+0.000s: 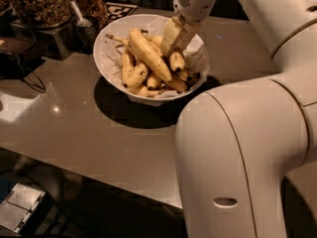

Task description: Pick banana from white bowl

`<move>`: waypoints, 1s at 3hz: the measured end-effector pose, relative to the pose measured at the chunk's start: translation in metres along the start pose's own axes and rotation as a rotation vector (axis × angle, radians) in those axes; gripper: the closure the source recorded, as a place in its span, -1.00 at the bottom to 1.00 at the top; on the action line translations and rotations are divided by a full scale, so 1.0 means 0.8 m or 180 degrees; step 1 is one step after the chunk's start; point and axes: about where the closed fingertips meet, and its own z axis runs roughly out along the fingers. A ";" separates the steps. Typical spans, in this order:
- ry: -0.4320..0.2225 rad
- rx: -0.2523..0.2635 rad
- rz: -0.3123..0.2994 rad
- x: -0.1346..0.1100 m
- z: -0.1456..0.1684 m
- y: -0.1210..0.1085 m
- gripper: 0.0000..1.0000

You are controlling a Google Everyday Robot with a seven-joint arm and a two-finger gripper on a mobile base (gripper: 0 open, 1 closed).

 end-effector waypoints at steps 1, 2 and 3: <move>-0.0226 0.0094 -0.0092 -0.001 -0.011 0.002 1.00; -0.0537 0.0203 -0.0251 0.019 -0.052 0.025 1.00; -0.0633 0.0229 -0.0324 0.033 -0.067 0.040 1.00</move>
Offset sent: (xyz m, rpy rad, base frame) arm -0.0706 -0.0150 0.0568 0.0913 -0.2501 0.0625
